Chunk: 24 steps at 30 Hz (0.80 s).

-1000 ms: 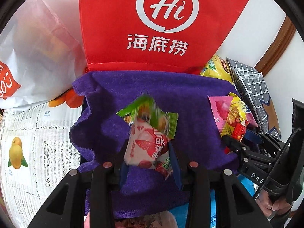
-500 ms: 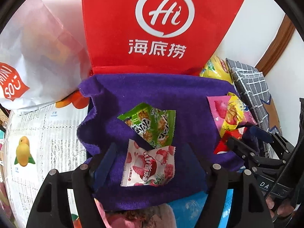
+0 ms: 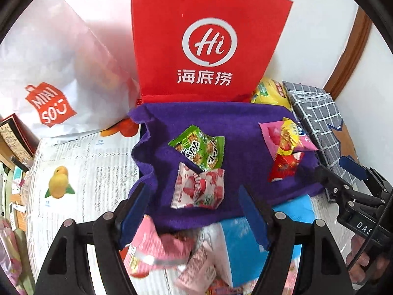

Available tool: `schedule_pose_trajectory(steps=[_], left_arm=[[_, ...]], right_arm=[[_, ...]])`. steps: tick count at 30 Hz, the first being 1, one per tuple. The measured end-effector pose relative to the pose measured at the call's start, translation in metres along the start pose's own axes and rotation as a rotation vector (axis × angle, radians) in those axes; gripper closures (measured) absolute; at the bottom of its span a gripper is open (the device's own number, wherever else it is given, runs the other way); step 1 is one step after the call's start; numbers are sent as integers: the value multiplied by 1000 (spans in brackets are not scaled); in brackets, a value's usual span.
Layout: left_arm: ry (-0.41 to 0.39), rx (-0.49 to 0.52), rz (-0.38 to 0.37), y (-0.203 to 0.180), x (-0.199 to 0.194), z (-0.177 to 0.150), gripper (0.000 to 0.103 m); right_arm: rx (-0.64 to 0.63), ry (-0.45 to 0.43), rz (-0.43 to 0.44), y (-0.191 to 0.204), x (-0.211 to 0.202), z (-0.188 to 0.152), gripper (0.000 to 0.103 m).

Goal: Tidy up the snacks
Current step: 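Open both tools to release the packets onto the purple towel, then withdraw both tools from the towel back toward the loose snacks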

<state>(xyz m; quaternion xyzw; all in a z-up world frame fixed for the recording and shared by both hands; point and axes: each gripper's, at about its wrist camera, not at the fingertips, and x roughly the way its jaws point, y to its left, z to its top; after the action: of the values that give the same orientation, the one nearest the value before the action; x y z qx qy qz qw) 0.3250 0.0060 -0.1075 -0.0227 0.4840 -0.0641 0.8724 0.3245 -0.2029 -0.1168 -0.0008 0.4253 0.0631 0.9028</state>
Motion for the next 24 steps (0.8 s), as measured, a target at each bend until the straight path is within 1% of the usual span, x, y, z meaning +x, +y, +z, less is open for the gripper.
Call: schedule_pose_trajectory(steps=[5,9,14,17,20,24], left_arm=[[-20,0,2,-2,-24,-13,29],[-30,-6,-28,-4,-43,-26,29],[-45,4,-33,-7,-65,-42,29],[-49,11,-32,-9,-76,-50,29],[-59,14,-33,-9,-88,-58,29],[-64,13,-37,-9,-97,-70,29]], right_arm=[[-7,-29,-24,2,-28,-13,18],[-5,-64,-51,-1,-51,-24,18],[-10,-99,-78,-5,-78,-40,18],[20,-98,-82,-11,-89,-51,18],[55,-83,-52,-16,-99,-61,18],[66,-73,-44,-17,-108,-72,19]])
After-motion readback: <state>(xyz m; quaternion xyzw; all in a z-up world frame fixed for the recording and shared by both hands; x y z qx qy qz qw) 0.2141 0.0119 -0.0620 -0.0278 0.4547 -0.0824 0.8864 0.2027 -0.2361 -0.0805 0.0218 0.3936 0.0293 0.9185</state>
